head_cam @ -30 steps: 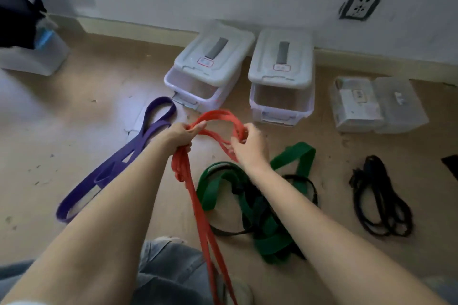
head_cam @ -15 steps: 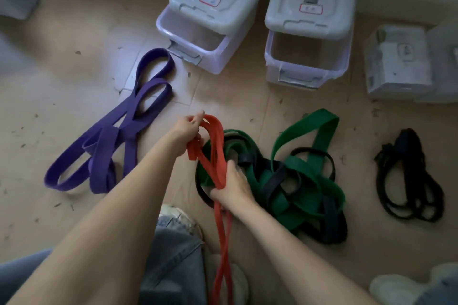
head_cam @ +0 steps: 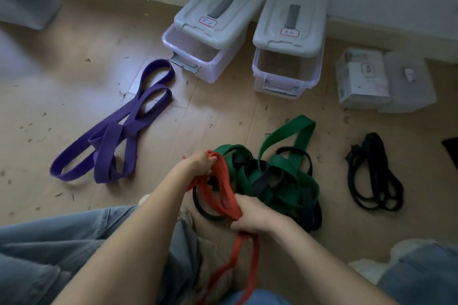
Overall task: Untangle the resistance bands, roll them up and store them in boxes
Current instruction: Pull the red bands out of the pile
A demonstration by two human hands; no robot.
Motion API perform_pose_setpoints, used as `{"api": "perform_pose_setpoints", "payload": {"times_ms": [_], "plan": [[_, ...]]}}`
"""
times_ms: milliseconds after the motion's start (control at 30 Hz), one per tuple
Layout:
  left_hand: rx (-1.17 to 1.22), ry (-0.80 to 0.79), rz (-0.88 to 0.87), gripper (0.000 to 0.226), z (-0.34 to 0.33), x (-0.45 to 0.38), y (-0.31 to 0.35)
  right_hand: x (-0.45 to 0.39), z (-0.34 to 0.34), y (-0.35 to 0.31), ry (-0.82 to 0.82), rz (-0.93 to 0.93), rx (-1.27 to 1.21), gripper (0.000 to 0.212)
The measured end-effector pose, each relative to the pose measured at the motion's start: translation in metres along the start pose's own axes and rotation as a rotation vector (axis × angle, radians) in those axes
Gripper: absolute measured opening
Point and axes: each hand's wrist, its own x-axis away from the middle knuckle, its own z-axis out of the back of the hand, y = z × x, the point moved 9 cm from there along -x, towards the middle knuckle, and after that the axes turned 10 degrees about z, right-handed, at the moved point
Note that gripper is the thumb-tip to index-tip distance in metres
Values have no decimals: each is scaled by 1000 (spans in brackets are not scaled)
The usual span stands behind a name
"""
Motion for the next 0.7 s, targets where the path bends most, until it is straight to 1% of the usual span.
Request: {"api": "perform_pose_setpoints", "payload": {"times_ms": [67, 100, 167, 233, 300, 333, 367, 400, 433, 467, 500, 533, 567, 600, 633, 700], "plan": [[-148, 58, 0, 45, 3, 4, -6, 1, -17, -3, -69, 14, -78, 40], [-195, 54, 4, 47, 1, 6, -9, 3, -22, 0, -96, 4, -57, 41], [-206, 1, 19, 51, -10, 13, -12, 9, -19, 9, -104, -22, 22, 43], [-218, -15, 6, 51, -20, 20, -7, 15, -2, 14, -37, -12, 73, 37], [-135, 45, -29, 48, -15, 23, 2, 21, 25, 10, 124, 35, 8, 24], [-53, 97, -34, 49, -6, 21, 5, 23, 39, 6, 219, 54, -68, 21], [49, 115, -24, 52, 3, 18, 5, 23, 51, 1, 313, 66, -176, 19], [172, 57, 19, 59, 5, 14, 1, 22, 62, -2, 398, 72, -329, 17], [284, -62, 84, 67, 1, 15, -4, 20, 70, -7, 466, 77, -504, 16], [368, -219, 148, 74, -6, 20, -7, 16, 78, -14, 518, 97, -661, 17], [420, -367, 161, 76, -12, 27, -6, 11, 84, -23, 550, 133, -780, 19], [454, -496, 117, 76, -15, 33, -3, 5, 88, -35, 559, 170, -870, 18], [501, -583, 53, 71, -13, 38, 1, -3, 89, -48, 547, 201, -953, 17], [552, -616, -2, 63, -5, 42, 2, -11, 87, -61, 510, 231, -1054, 15], [600, -595, -28, 53, 7, 41, 0, -19, 83, -76, 460, 258, -1154, 14], [724, -415, 19, 43, 44, 27, -15, -36, 72, -103, 383, 281, -1290, 14]]}}
